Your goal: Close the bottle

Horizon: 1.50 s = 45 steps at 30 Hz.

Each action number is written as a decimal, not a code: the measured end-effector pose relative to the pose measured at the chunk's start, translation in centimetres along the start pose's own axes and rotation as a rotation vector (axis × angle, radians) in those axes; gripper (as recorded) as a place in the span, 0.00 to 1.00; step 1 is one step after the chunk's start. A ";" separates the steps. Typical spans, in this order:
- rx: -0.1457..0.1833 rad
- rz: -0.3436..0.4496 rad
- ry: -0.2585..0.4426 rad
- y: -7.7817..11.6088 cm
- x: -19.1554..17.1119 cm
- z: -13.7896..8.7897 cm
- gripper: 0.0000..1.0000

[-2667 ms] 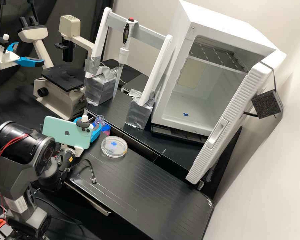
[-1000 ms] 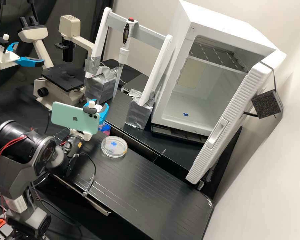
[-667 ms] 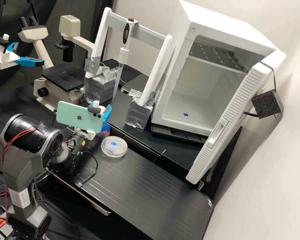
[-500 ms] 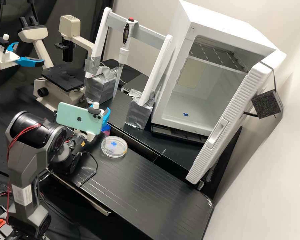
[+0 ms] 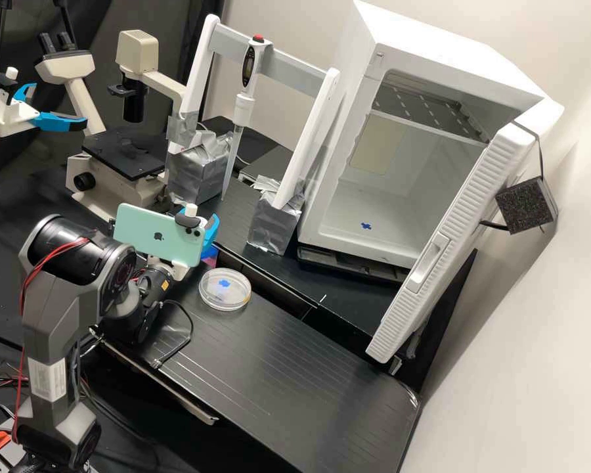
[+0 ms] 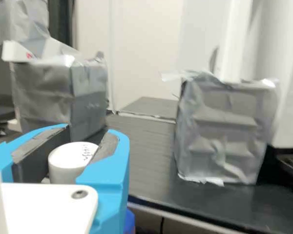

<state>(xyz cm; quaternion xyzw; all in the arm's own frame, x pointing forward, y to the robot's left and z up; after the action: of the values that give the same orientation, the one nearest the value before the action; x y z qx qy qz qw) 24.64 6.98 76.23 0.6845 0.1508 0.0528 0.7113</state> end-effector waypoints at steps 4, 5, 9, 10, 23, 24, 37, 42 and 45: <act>-0.002 -0.004 -0.001 0.0 -0.2 0.0 0.00; -0.002 -0.005 -0.002 0.0 -0.3 0.0 0.00; -0.002 -0.006 0.000 0.0 -0.4 -0.1 0.00; -0.002 -0.008 0.002 0.0 -0.4 -0.1 0.00; -0.001 -0.007 0.001 0.0 -0.4 -0.1 1.00; -0.001 -0.007 0.001 0.0 -0.4 -0.1 1.00; -0.001 0.027 0.010 1.2 -1.7 -0.3 1.00; 0.038 0.083 0.043 3.2 -3.4 -0.5 1.00; 0.066 0.117 0.047 4.3 -4.3 -0.4 1.00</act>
<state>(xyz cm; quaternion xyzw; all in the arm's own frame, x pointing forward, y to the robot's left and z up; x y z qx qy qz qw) 20.98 6.35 81.06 0.7138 0.1288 0.1051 0.6804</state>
